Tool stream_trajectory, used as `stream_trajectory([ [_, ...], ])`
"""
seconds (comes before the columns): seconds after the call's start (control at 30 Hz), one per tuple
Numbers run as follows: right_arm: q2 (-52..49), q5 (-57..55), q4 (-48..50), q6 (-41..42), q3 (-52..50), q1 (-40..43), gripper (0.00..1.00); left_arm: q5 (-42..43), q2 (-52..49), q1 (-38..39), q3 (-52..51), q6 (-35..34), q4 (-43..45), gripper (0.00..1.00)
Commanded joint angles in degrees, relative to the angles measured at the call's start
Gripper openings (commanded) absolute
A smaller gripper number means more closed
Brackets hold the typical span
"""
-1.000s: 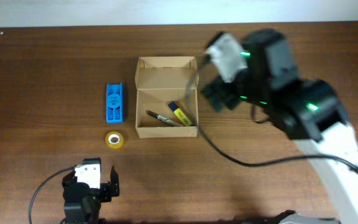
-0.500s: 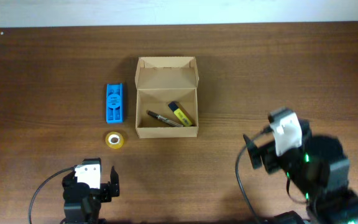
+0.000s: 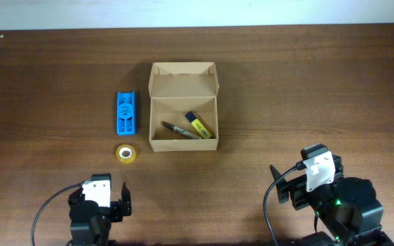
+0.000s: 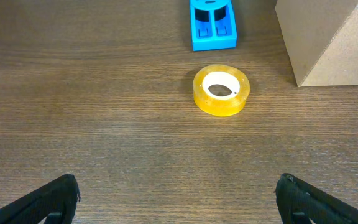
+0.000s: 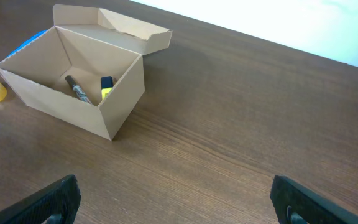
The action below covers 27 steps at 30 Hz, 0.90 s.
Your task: Pack container
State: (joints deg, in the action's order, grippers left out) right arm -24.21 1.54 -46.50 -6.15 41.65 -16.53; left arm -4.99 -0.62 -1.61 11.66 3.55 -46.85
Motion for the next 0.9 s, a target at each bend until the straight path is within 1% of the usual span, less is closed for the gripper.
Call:
stream_trajectory([
  [0.0, 0.37, 0.13, -0.26, 0.68, -0.35, 0.44, 0.99, -0.83, 0.28, 0.28, -0.48, -0.55, 0.15, 1.0],
  [0.47, 0.37, 0.13, -1.09, 0.68, -0.35, 0.44, 0.99, -0.85, 0.17, 0.28, -0.39, -0.55, 0.13, 1.0],
  [0.57, 0.37, 0.13, -1.09, 0.68, -0.35, 0.44, 0.99, -0.72, -1.6, 0.31, 1.99, -0.55, 0.15, 1.0],
  [0.67, 0.37, 0.13, -1.09, 0.68, -0.35, 0.44, 0.99, 2.32, -6.25, 0.35, 9.25, -0.55, 0.15, 1.0],
  [0.8, 0.37, 0.13, -1.09, 0.68, -0.35, 0.44, 0.99, 2.67, -14.14, 0.35, 21.35, -0.55, -0.02, 1.0],
  [0.83, 0.37, 0.13, -1.09, 0.68, -0.35, 0.44, 0.99, 3.08, -16.9, 0.35, 25.51, -0.57, -0.24, 1.0],
  [0.87, 0.37, 0.13, -1.09, 0.68, -0.35, 0.44, 0.99, 6.43, -21.88, 0.35, 32.35, -0.55, -0.28, 0.99],
])
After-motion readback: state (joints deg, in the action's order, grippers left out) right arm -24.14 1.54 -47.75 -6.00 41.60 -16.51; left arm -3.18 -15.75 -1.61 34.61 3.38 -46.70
